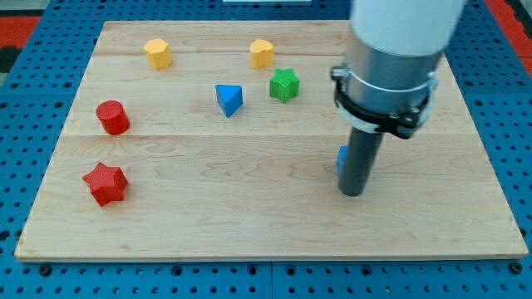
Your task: Place the blue cube below the green circle
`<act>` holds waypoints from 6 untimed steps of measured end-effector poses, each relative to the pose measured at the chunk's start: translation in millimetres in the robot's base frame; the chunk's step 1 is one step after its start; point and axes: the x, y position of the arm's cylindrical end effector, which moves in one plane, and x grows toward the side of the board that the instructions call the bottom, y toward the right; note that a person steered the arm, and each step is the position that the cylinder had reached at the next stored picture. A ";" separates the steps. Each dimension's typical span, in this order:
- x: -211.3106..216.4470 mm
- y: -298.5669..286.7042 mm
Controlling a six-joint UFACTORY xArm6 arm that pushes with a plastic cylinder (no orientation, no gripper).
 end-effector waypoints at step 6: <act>-110.1 -72.6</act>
